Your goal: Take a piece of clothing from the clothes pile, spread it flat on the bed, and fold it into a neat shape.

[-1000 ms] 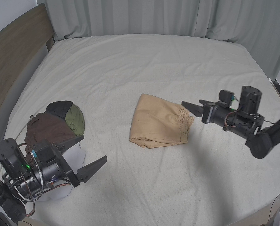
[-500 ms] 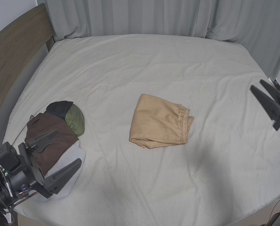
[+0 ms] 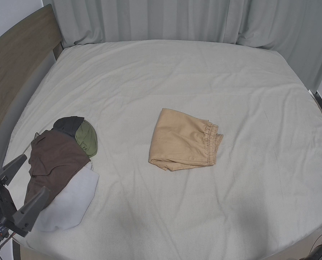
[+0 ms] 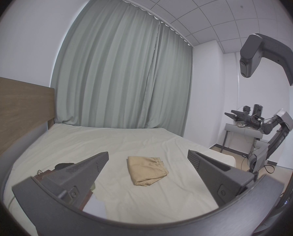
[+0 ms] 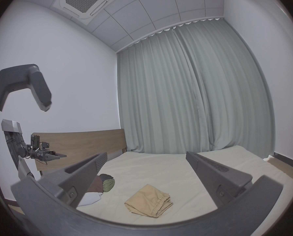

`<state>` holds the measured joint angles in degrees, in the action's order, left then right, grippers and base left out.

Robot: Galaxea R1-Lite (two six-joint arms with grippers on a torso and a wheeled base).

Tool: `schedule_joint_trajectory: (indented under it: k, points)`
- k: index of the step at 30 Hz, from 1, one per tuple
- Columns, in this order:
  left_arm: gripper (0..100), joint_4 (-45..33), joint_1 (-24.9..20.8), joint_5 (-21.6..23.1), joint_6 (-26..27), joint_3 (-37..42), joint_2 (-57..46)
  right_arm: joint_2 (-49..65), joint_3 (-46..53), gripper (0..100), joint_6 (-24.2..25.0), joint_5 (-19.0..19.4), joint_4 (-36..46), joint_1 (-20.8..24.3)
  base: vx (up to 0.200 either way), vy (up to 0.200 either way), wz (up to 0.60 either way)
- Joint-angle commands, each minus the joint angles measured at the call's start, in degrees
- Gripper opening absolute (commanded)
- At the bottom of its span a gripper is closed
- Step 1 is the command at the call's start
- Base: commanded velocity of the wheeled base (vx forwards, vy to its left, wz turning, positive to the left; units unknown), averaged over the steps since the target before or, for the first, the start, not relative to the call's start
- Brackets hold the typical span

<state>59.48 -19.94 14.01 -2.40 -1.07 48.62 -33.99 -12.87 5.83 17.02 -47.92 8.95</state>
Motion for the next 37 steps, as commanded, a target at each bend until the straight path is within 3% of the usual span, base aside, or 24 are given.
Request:
schedule_joint_trajectory:
  k: [1, 3, 8, 12, 14, 15, 17, 19, 21, 24, 27, 31, 37]
  points:
    - [100, -7.1, 4.4, -0.2, -0.1, 1.1, -12.8, 14.1, 2.2, 100, -0.1, 0.2, 5.9, -2.0, 0.000, 0.000, 0.00]
    - [100, -8.9, 5.1, -0.2, -0.1, 1.1, -14.8, 15.8, 2.9, 100, -0.1, 0.3, 6.8, -2.4, 0.000, 0.000, 0.00]
    - [100, -23.2, 9.3, -0.1, 0.0, 0.7, -28.1, 27.7, 9.4, 100, -0.1, 2.9, 12.8, -5.9, 0.000, 0.000, 0.00]
    - [100, -28.4, 10.7, 0.0, 0.3, 1.1, -32.8, 31.6, 11.9, 100, -0.4, 5.0, 15.3, -6.8, 0.000, 0.000, 0.00]
    - [100, -34.5, 11.9, 0.1, 0.5, 1.1, -37.5, 33.5, 12.9, 100, -0.4, 6.4, 21.3, -8.6, 0.000, 0.000, 0.00]
    - [100, -36.7, 12.4, 0.4, 0.6, 1.1, -38.9, 33.9, 12.9, 100, -0.9, 5.8, 25.9, -8.7, 0.000, 0.000, 0.00]
    - [100, -42.6, 14.0, 0.5, 0.9, 1.1, -42.5, 33.9, 12.9, 100, -5.2, 0.2, 34.4, -8.6, 0.000, 0.000, 0.00]
    - [100, -48.5, 14.7, -0.1, 3.5, 1.1, -43.8, 33.9, 12.9, 100, -7.5, -9.5, 43.7, -8.5, 0.000, 0.000, 0.00]
    - [100, -51.2, 14.7, -1.0, 4.3, 1.1, -43.5, 33.8, 12.9, 100, -7.6, -14.6, 47.7, -8.6, 0.000, 0.000, 0.00]
    - [100, -55.8, 15.9, -6.0, 4.0, 1.1, -43.5, 33.7, 12.9, 100, -6.4, -15.8, 47.9, -8.5, 0.000, 0.000, 0.00]
    - [100, -57.0, 20.9, -8.0, 4.8, 0.8, -46.9, 33.8, 12.9, 100, -6.4, -15.5, 47.9, -8.4, 0.000, 0.000, 0.00]
    - [100, -59.0, 20.6, -11.9, 4.9, 1.1, -47.2, 33.8, 12.9, 100, -6.4, -15.5, 47.9, -8.6, 0.000, 0.000, 0.00]
    - [100, -59.7, 20.0, -12.4, 3.2, 1.0, -48.4, 33.8, 12.9, 100, -6.3, -15.8, 47.8, -8.5, 0.000, 0.000, 0.00]
